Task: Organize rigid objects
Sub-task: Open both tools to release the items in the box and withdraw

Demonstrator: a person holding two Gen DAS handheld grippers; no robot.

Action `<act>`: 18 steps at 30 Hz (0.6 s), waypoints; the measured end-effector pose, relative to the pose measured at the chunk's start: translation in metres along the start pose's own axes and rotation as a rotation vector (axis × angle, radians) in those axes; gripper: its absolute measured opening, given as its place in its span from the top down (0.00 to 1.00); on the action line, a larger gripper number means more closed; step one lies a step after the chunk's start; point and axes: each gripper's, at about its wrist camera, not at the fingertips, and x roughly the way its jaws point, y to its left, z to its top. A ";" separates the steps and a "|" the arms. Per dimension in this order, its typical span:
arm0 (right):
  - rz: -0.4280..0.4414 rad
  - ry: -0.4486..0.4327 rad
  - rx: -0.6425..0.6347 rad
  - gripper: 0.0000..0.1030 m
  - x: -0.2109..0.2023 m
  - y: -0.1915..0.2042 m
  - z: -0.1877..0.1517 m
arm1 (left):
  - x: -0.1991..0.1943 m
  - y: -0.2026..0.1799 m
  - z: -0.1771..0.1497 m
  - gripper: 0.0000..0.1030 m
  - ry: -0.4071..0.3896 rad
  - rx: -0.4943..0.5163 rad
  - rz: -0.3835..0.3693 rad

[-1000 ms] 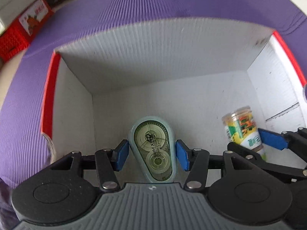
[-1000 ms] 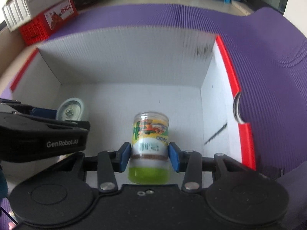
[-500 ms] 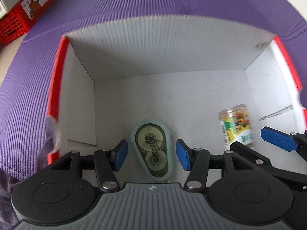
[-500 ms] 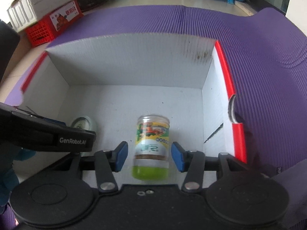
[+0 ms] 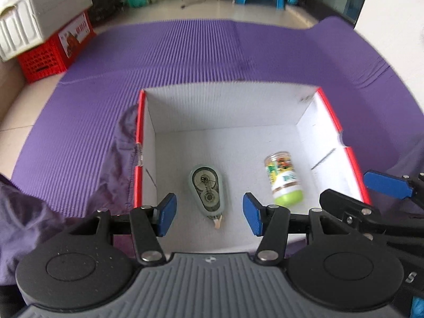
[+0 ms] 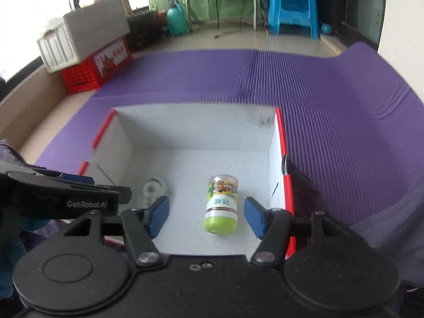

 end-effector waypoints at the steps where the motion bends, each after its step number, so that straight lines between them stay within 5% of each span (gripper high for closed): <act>1: 0.003 -0.015 -0.001 0.37 -0.009 0.002 -0.001 | -0.010 -0.005 -0.001 0.47 -0.013 0.000 -0.008; 18: 0.078 -0.171 -0.022 0.25 -0.127 0.029 -0.048 | -0.128 -0.007 -0.080 0.43 -0.208 -0.015 0.000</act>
